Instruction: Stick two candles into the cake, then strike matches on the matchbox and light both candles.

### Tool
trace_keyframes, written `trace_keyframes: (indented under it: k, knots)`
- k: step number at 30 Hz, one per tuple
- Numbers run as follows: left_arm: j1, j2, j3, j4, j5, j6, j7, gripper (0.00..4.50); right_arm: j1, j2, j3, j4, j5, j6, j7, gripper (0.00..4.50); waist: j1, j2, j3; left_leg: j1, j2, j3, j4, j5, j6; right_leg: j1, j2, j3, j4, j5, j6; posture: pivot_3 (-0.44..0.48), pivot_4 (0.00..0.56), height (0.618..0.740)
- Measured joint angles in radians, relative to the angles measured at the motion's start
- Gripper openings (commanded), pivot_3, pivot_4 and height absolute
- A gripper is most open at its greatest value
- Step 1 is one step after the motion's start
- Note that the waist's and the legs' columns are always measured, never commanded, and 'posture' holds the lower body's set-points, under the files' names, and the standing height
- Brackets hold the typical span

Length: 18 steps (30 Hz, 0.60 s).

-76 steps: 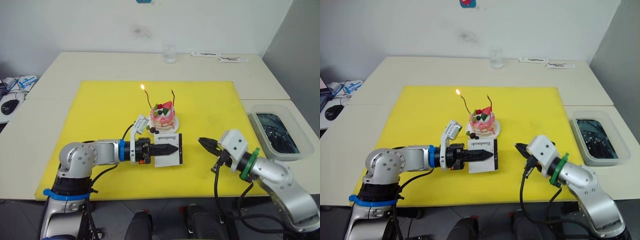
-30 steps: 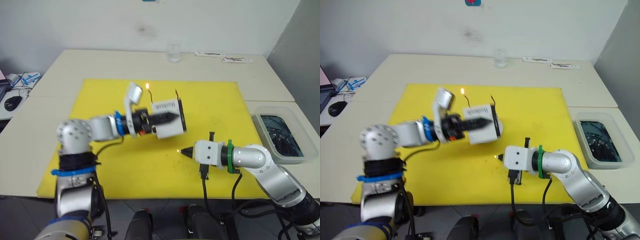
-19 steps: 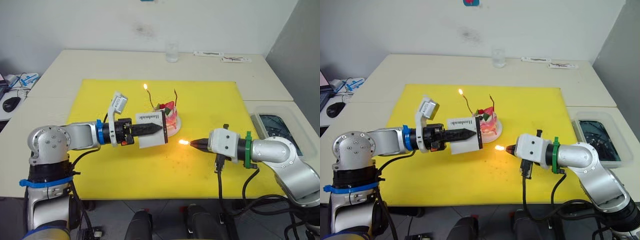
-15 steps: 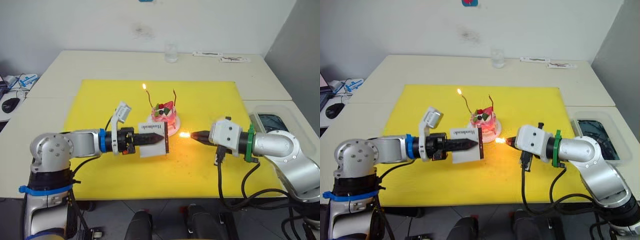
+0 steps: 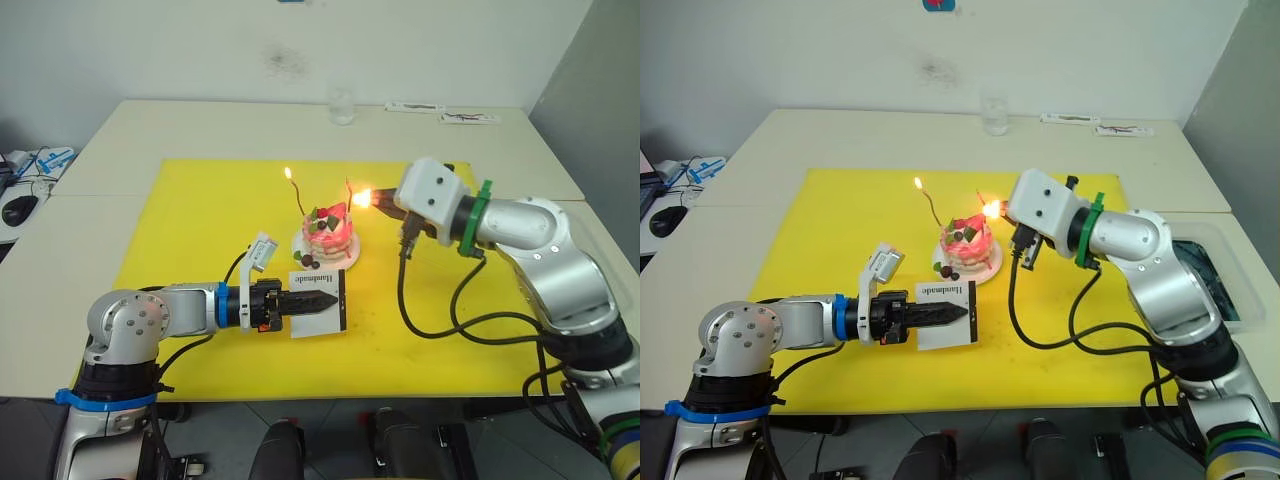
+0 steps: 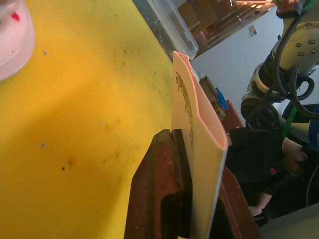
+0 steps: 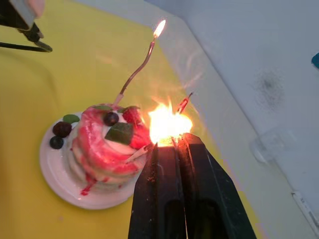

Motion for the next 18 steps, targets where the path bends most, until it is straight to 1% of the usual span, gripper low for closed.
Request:
trace_keyframes:
  k: [6,18]
  knots:
    - [0.0,-0.003,-0.007,-0.001,0.0,-0.013,0.0,0.0,-0.023,0.045,0.028,0.086,-0.056,-0.061,-0.011,0.06,-0.001,0.0,0.0,0.0,0.0,0.0,0.0,0.0,0.0,0.0,0.0,0.0,0.0,0.0,0.0,0.0,0.15,0.74]
    - [-0.001,-0.009,-0.009,-0.001,0.0,-0.017,0.001,0.0,-0.039,0.063,0.028,0.104,-0.077,-0.094,-0.006,0.06,-0.002,0.0,0.0,0.0,0.0,0.0,0.0,0.0,0.0,0.0,0.0,0.0,0.0,0.0,0.0,0.0,0.15,0.74]
